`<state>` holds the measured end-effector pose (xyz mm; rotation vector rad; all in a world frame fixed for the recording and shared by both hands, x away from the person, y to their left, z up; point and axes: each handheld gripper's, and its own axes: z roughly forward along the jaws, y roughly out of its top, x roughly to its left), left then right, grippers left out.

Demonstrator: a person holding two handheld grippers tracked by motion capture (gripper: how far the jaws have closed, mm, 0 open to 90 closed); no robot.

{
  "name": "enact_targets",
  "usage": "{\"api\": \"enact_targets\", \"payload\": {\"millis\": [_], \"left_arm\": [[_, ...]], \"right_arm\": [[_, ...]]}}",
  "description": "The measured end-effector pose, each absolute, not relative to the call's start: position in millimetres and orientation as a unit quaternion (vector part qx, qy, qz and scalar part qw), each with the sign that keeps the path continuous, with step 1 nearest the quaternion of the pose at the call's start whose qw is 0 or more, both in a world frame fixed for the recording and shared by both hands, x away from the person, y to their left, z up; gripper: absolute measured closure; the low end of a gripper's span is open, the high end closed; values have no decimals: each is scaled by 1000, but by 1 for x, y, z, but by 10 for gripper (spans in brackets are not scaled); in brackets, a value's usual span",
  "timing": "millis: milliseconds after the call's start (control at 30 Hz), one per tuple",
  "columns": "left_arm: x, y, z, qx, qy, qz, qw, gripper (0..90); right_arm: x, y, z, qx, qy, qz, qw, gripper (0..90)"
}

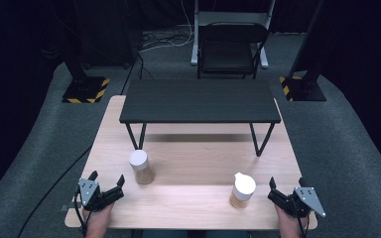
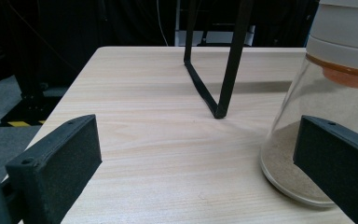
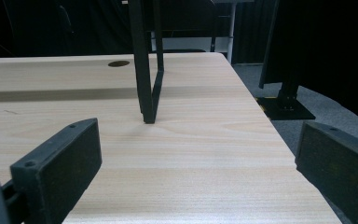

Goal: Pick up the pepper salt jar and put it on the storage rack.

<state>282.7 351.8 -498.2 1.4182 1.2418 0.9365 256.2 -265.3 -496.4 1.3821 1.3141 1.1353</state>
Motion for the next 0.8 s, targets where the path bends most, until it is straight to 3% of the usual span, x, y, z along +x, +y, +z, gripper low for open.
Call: {"api": "enact_targets", "payload": {"millis": [367,800], "left_arm": [[285,372,-483,611,510,346,497,2],[273,394,-440,675,433,312,510,8]], "right_arm": [[257,-271,-496,559,529,469,433,0],[258,-277,-495,561,531,478,418,0]]}}
